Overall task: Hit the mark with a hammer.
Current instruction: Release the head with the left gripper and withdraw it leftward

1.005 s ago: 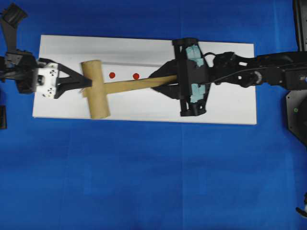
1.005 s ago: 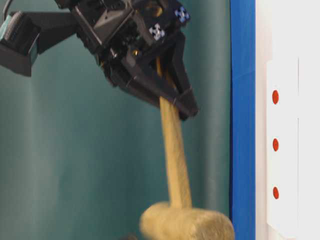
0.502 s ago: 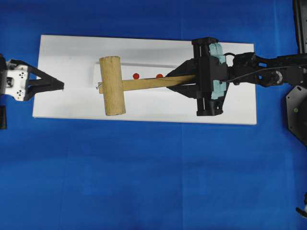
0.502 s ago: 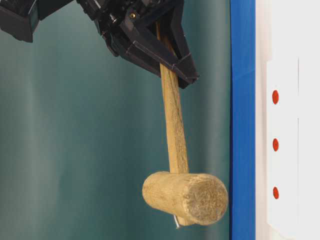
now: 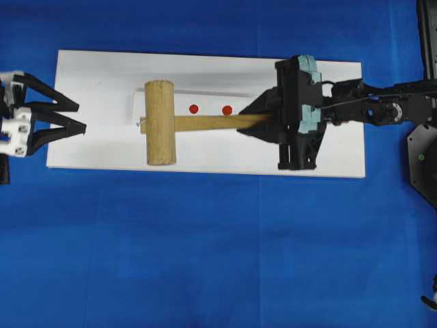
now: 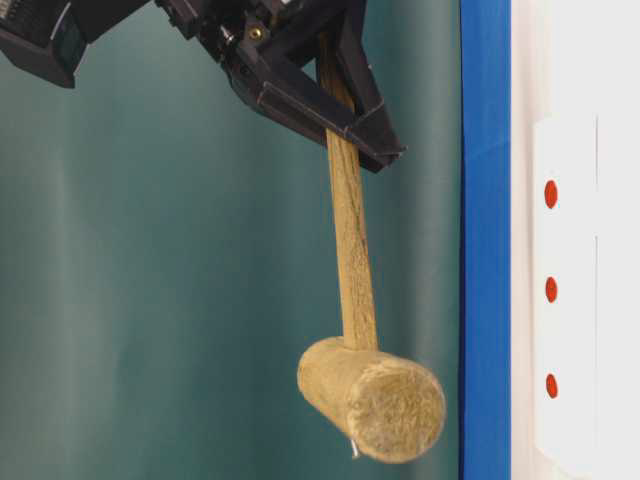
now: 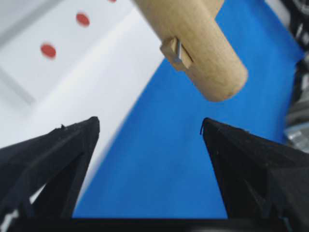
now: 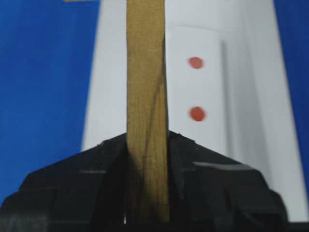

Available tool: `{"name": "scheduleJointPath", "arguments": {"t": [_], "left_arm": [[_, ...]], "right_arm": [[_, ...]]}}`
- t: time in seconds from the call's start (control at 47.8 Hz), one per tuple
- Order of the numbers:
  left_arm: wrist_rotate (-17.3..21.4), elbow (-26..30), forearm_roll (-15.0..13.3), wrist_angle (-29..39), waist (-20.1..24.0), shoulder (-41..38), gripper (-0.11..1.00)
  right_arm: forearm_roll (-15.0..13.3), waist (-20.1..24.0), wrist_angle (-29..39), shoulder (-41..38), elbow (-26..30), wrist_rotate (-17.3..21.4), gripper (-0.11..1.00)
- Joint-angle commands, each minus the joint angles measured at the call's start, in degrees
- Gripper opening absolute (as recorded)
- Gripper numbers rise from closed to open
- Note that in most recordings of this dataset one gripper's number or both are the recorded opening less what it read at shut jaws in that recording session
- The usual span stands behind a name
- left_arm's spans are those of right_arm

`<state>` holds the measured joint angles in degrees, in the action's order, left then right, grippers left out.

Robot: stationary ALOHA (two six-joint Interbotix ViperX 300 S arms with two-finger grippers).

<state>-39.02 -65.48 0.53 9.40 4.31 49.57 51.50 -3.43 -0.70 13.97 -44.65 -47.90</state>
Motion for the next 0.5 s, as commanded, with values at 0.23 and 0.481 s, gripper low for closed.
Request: {"name": "scheduleJointPath", "arguments": {"t": [0.23, 0.481], "left_arm": [[28.48, -0.35, 0.00, -1.93, 0.79, -0.18, 0.84], [36.39, -0.88, -0.09, -2.90, 0.79, -0.26, 0.84]], "right_arm": [[0.62, 1.67, -0.35, 0.97, 1.14, 2.72, 0.08], [0.62, 1.67, -0.44, 0.97, 1.14, 2.72, 0.08]]}}
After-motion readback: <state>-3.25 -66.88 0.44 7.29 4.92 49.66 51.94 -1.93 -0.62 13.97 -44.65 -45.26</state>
